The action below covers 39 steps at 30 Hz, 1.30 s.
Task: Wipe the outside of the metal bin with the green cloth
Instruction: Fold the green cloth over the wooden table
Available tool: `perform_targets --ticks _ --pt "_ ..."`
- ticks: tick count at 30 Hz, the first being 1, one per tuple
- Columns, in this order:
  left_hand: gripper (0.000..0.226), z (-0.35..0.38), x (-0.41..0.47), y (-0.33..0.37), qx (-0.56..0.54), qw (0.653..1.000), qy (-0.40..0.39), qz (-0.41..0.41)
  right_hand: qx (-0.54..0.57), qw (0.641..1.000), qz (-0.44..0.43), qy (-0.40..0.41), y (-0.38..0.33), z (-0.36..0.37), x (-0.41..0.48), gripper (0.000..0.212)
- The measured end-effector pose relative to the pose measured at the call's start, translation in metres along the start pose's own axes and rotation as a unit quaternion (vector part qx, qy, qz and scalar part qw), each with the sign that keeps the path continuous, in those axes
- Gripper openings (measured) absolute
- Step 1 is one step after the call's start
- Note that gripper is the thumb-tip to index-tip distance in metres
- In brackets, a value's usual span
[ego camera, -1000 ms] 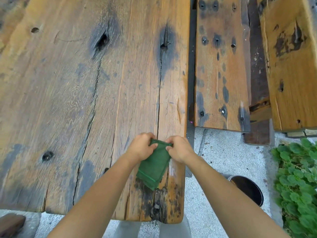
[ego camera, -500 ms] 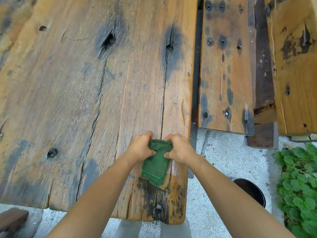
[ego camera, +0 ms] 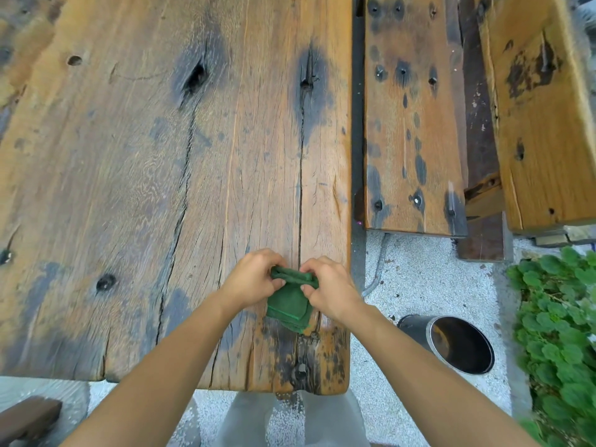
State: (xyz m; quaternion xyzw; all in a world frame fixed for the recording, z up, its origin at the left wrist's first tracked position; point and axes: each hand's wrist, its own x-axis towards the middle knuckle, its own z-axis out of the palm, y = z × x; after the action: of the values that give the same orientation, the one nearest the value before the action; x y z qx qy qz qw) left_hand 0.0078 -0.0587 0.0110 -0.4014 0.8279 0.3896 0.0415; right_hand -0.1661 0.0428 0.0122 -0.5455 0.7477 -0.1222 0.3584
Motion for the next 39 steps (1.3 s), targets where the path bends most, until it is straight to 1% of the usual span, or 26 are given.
perform_targets --ticks 3,7,11,14,17,19,21,23,24,25,27,29,31,33,35,36,38,39 --pt "0.023 0.000 -0.016 -0.001 0.032 0.999 0.000 0.029 -0.015 1.000 -0.022 0.006 -0.006 0.007 -0.016 0.024" --pt "0.023 0.007 -0.037 -0.006 0.065 0.997 -0.013 0.036 -0.051 0.998 -0.045 0.005 -0.009 0.020 -0.033 0.028" --pt "0.027 0.019 -0.058 -0.012 0.097 0.994 -0.033 0.048 -0.106 0.989 -0.101 0.000 -0.008 0.038 -0.049 0.029" --pt "0.033 0.029 -0.067 -0.015 0.117 0.990 -0.044 0.061 -0.139 0.985 -0.097 -0.011 -0.004 0.052 -0.057 0.029" --pt "0.038 0.037 -0.070 -0.016 0.130 0.988 -0.059 0.065 -0.124 0.990 -0.070 -0.006 -0.002 0.061 -0.063 0.033" --pt "0.036 0.040 -0.071 -0.015 0.127 0.989 -0.045 0.057 -0.085 0.995 -0.054 0.015 -0.004 0.063 -0.065 0.035" --pt "0.031 0.041 -0.070 -0.014 0.112 0.992 -0.025 0.054 -0.046 0.998 -0.028 0.040 -0.006 0.062 -0.063 0.031" --pt "0.027 0.040 -0.067 -0.013 0.095 0.994 -0.010 0.046 -0.016 0.997 0.013 0.078 -0.005 0.059 -0.058 0.019" --pt "0.025 0.039 -0.064 -0.013 0.082 0.996 -0.001 0.037 -0.009 0.995 0.034 0.095 -0.004 0.057 -0.054 0.017" --pt "0.025 0.038 -0.061 -0.013 0.067 0.997 0.009 0.025 -0.006 0.993 0.056 0.102 -0.003 0.056 -0.050 0.023" --pt "0.031 0.036 -0.056 -0.013 0.038 0.999 0.027 -0.008 0.014 0.991 0.101 0.089 0.000 0.054 -0.042 0.039" --pt "0.041 0.037 -0.050 -0.014 0.014 0.999 0.032 -0.036 0.049 0.987 0.142 0.053 0.001 0.053 -0.036 0.053" --pt "0.050 0.038 -0.046 -0.017 0.013 0.998 0.009 -0.055 0.055 0.985 0.165 0.023 0.003 0.054 -0.031 0.062" --pt "0.055 0.041 -0.044 -0.021 0.022 0.998 -0.014 -0.065 0.041 0.984 0.171 0.010 0.006 0.057 -0.030 0.068" --pt "0.058 0.044 -0.043 -0.023 0.020 0.997 -0.026 -0.075 0.046 0.982 0.186 0.004 0.008 0.061 -0.028 0.067" --pt "0.060 0.046 -0.041 -0.024 0.009 0.996 -0.027 -0.083 0.062 0.977 0.202 0.003 0.009 0.062 -0.027 0.064" --pt "0.061 0.047 -0.036 -0.023 -0.045 0.991 -0.025 -0.122 0.114 0.963 0.243 -0.004 0.009 0.062 -0.023 0.053" --pt "0.057 0.046 -0.033 -0.023 -0.088 0.985 -0.025 -0.149 0.141 0.956 0.259 -0.011 0.009 0.061 -0.022 0.047"
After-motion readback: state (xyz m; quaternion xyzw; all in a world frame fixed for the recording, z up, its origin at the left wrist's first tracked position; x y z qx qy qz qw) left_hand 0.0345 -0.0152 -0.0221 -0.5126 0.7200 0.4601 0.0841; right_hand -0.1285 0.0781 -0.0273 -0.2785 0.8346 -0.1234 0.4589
